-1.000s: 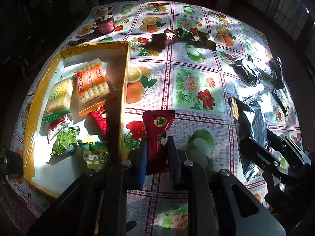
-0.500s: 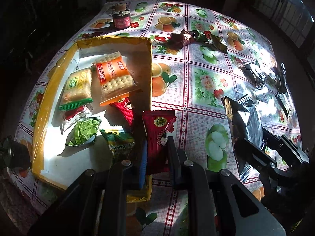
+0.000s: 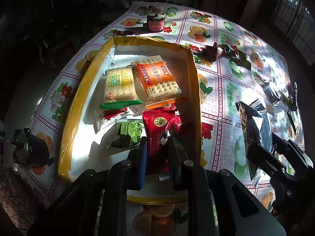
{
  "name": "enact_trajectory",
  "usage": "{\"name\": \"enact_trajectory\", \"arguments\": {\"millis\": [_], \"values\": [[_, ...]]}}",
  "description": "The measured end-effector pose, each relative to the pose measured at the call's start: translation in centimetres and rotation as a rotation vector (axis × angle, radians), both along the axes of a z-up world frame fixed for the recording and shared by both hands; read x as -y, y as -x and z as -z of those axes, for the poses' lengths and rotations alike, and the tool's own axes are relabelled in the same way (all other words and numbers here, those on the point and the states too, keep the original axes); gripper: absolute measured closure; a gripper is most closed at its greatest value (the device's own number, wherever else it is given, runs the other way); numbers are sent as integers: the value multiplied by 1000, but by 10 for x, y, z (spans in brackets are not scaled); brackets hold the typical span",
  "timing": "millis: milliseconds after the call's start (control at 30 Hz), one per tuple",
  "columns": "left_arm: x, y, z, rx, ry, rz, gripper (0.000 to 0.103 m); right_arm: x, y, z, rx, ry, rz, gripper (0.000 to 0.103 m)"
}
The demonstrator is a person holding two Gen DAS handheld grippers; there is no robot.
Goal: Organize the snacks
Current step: 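Carry the red snack and silver bag into the tray and open both tools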
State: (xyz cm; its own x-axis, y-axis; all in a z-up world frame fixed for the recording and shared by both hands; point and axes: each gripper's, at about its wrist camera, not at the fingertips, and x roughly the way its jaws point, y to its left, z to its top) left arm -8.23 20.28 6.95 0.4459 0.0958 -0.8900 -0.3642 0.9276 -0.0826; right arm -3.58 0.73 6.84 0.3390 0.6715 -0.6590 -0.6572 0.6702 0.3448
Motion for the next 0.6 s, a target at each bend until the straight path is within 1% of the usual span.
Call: {"name": "enact_trajectory", "arguments": {"millis": [400,600], "values": [[-42,12,7,-14,0,-84,83,-71,-6,-4,6,4,-125,46],[-57,13,14,-29,4,-107,83,-104,-12,8,-3,55,-169,46]]}}
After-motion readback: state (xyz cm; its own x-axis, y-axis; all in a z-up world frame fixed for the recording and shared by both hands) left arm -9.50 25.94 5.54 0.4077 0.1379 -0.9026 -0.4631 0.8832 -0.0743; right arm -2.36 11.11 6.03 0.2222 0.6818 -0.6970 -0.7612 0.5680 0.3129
